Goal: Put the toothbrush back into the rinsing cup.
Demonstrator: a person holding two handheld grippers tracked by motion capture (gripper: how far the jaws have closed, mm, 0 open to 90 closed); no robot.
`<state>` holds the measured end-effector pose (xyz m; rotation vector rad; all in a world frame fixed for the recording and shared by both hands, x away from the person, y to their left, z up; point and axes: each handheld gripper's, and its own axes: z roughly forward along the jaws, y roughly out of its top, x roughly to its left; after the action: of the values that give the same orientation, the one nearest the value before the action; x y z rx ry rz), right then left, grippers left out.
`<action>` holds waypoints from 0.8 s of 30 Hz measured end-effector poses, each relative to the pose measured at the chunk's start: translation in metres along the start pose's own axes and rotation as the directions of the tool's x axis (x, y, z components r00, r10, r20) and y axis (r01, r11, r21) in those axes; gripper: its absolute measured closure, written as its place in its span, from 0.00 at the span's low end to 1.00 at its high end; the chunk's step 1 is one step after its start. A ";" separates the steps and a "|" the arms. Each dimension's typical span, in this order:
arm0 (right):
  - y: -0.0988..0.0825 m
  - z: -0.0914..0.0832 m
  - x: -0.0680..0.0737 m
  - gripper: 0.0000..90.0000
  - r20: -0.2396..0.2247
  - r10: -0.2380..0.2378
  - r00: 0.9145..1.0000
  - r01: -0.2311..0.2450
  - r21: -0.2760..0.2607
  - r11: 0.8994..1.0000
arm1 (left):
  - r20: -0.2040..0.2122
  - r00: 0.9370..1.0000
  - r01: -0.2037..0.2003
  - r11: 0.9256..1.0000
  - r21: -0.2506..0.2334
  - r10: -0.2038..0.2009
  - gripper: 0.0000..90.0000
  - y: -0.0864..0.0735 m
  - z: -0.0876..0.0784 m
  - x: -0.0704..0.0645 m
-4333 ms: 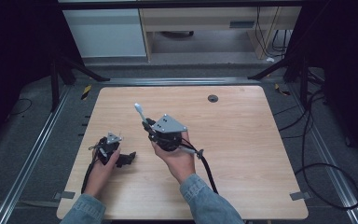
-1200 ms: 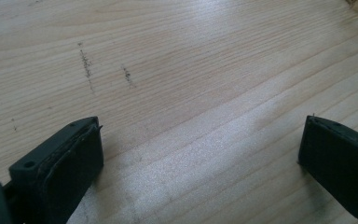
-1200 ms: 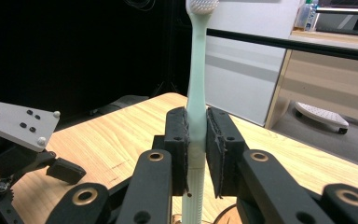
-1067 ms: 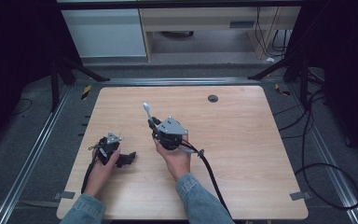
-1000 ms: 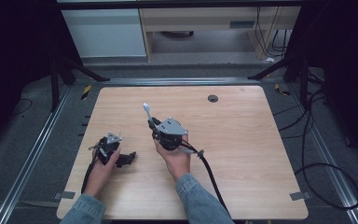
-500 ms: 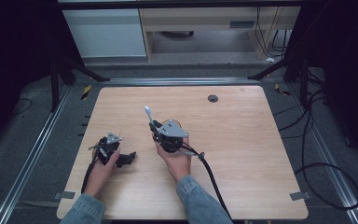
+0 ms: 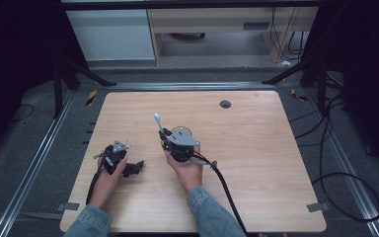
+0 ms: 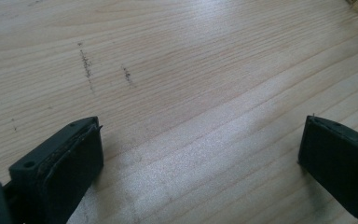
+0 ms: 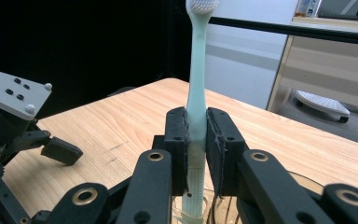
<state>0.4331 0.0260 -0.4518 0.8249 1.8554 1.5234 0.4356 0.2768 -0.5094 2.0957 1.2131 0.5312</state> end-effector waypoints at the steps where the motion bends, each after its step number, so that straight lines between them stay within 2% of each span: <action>1: -0.001 0.000 0.000 0.88 0.000 0.000 1.000 0.000 0.002 1.000 | 0.000 1.000 0.001 1.000 0.000 -0.001 0.00 0.000 0.000 0.000; 24: -0.009 0.002 -0.001 0.88 0.002 0.017 1.000 -0.017 0.002 1.000 | 0.000 1.000 0.000 1.000 0.000 0.000 0.00 0.000 0.000 0.000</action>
<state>0.4351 0.0250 -0.4604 0.8454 1.8533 1.5308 0.4356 0.2767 -0.5094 2.0954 1.2132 0.5313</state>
